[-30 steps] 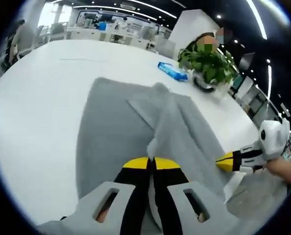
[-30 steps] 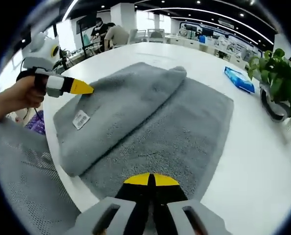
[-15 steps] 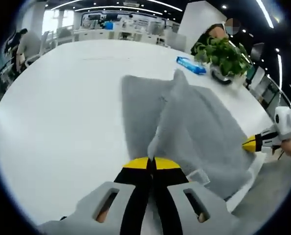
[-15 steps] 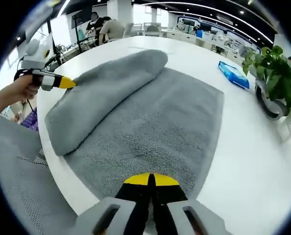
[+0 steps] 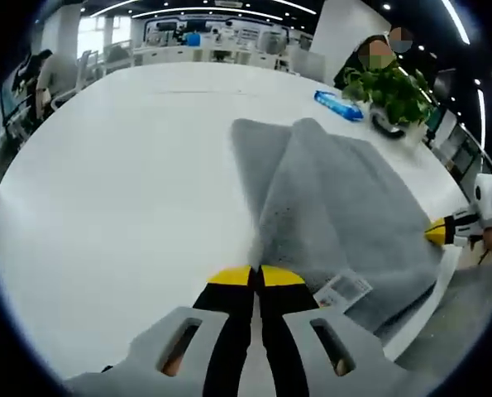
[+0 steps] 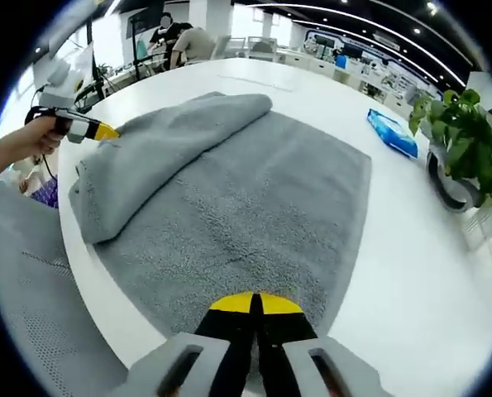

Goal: Open the folded towel by lifting each exposed corner and separating the folded layers until the towel lies flat within the target outline without major curled edges

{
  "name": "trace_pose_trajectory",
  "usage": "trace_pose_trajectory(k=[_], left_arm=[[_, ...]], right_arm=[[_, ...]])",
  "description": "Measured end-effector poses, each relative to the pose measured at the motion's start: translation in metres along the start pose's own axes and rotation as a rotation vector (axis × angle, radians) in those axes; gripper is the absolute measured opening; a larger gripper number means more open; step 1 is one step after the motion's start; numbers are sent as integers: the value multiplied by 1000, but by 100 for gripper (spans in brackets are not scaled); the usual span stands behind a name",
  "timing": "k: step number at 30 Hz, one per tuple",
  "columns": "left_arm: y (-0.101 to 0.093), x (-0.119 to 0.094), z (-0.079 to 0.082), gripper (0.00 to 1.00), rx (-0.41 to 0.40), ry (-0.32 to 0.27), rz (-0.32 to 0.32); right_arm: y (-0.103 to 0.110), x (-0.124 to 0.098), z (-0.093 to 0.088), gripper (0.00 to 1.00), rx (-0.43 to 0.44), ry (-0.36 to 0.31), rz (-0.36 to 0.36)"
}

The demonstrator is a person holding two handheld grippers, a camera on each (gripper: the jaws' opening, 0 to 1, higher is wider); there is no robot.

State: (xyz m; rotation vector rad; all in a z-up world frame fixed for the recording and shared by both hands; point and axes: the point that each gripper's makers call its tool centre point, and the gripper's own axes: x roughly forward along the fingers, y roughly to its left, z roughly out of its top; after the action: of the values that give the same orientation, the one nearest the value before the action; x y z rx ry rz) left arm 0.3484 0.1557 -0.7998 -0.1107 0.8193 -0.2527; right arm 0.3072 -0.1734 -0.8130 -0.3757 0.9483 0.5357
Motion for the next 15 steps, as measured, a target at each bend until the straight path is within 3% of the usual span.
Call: trace_pose_trajectory(k=[15], left_arm=[[34, -7, -9, 1, -4, 17, 84]], right_arm=[[-15, -3, -7, 0, -27, 17, -38]])
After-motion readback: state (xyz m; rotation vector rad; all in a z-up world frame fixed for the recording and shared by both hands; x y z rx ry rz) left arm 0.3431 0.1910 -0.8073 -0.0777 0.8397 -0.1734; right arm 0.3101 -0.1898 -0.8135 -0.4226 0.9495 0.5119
